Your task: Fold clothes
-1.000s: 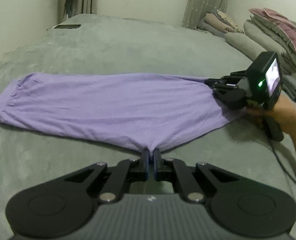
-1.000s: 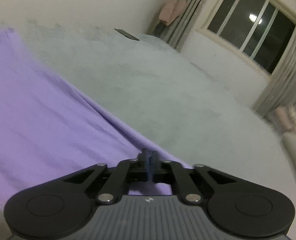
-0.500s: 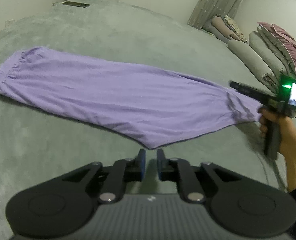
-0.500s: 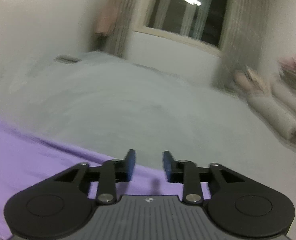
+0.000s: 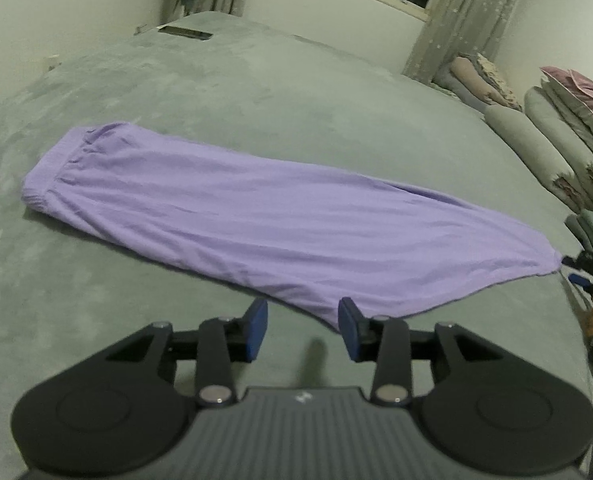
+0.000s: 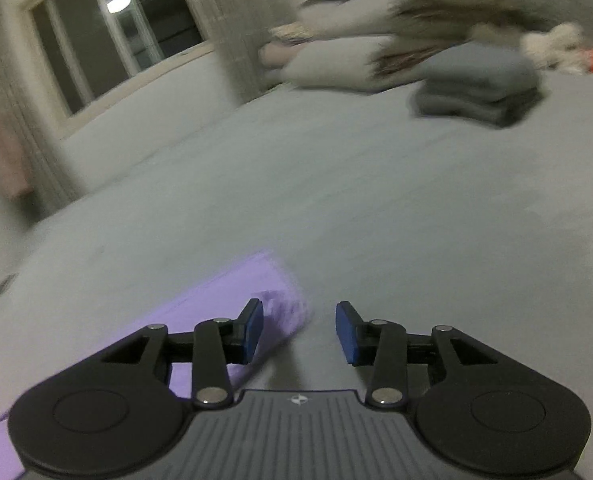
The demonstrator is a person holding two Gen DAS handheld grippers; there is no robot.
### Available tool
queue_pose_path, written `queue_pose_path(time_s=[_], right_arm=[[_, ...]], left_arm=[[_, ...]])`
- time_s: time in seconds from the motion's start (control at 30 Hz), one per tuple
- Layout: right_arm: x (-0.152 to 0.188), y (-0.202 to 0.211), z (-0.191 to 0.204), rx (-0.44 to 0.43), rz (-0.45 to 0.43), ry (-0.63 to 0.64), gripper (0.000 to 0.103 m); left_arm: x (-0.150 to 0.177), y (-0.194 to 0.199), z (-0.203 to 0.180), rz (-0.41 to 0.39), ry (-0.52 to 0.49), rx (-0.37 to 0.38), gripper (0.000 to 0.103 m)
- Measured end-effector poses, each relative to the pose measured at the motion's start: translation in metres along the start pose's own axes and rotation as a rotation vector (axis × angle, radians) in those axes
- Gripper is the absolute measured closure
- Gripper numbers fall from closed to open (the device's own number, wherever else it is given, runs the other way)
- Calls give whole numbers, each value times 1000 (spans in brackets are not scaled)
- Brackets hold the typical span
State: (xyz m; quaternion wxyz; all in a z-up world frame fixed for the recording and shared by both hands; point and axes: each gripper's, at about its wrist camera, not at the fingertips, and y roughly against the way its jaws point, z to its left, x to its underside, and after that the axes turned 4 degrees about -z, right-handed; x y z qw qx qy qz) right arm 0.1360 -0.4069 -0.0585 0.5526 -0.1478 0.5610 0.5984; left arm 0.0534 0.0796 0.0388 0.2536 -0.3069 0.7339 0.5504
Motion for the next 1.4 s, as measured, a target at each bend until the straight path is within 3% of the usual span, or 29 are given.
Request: queue_pose_path(time_s=[0.1,0.27,0.37,0.47,0.7,0.77,0.9,0.93,1.0,1.03,1.27,1.4], right_arm=[[0,-5,4,-48,12,33,52],[7,-11,17,-148,35,53,51],[8,-14,-7,-318,43,-146,52],[9,-17,-28,-387,44,-277,52],[9,-15,-17,-364,43,-175,50],[10,-15,-8,-329,46,-128,54],[12,-8,24,-242,51,108,55],[14,-7,33,-214,51,190,58],[17,-7,42,-128,39,268,78],[17,-7,41,-87,33,265,102],[9,-5,-23,-137,-9,-180,102],[5,-11,-37,-203,1,-268,96]], left_arm=[[-2,-4,3,-1,7,-18,65],[-1,-6,6,-8,11,-31,65],[0,-6,8,-10,15,-37,65],[-1,-5,9,-11,21,-36,65],[0,-7,10,-10,11,-32,64],[0,-8,11,-8,8,-32,64],[0,-8,10,-7,4,-37,63],[0,-9,9,-7,2,-39,63],[1,-9,8,-6,-1,-41,63],[1,-10,8,-6,-2,-41,62],[3,-10,6,-11,-14,-35,60],[6,-10,3,-10,-26,-32,59]])
